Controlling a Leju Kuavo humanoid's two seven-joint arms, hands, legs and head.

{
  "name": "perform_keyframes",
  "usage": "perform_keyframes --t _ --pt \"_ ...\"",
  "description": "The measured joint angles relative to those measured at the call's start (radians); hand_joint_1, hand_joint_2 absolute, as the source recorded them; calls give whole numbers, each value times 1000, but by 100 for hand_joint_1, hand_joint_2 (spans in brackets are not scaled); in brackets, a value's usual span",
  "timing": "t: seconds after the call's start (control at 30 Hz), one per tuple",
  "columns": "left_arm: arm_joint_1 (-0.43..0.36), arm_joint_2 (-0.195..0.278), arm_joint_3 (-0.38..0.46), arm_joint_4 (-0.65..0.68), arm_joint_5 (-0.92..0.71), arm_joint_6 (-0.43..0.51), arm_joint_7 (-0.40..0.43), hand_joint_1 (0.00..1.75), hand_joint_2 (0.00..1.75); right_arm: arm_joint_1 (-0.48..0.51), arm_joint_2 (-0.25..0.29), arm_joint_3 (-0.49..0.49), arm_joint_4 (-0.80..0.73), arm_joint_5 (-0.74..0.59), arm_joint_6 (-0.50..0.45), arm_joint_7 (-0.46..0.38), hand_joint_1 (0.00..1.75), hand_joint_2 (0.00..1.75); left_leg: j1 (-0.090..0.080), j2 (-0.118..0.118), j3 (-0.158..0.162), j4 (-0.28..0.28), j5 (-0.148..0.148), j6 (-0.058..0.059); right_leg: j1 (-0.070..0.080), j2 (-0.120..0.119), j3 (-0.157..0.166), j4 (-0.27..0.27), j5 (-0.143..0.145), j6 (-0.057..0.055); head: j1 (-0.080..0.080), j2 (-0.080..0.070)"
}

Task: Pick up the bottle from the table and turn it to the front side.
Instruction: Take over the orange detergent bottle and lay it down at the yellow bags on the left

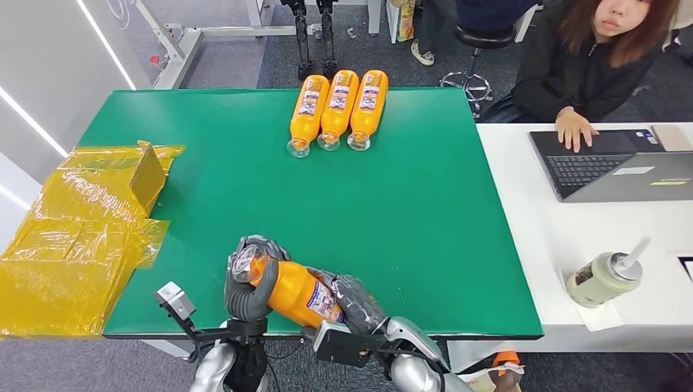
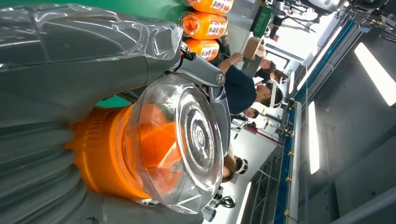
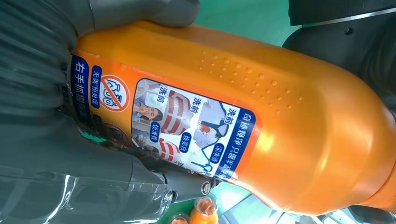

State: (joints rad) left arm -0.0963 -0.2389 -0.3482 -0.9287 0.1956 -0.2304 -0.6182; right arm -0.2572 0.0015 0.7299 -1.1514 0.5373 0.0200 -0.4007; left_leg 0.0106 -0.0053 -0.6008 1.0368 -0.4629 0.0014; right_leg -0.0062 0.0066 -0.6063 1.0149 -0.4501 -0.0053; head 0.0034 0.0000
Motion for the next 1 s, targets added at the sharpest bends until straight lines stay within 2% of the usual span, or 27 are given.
perform_keyframes --t 0.07,0.2,0.77,1.0 --pt "4 1 3 -6 1 0 2 175 175 -4 2 4 4 -3 0 0 168 175 0 0 0 0 0 0 0 0 0 0 0 0 0 0" --pt "7 1 7 -12 3 -2 8 175 175 -7 3 8 8 -12 -1 -1 0 175 0 0 0 0 0 0 0 0 0 0 0 0 0 0" --pt "6 1 18 -21 14 -9 23 175 175 3 17 10 4 -8 -61 23 0 175 0 0 0 0 0 0 0 0 0 0 0 0 0 0" --pt "7 6 19 -50 -39 50 15 175 175 36 18 7 -35 18 -104 44 0 175 0 0 -1 0 0 0 0 0 -1 0 0 0 0 0"
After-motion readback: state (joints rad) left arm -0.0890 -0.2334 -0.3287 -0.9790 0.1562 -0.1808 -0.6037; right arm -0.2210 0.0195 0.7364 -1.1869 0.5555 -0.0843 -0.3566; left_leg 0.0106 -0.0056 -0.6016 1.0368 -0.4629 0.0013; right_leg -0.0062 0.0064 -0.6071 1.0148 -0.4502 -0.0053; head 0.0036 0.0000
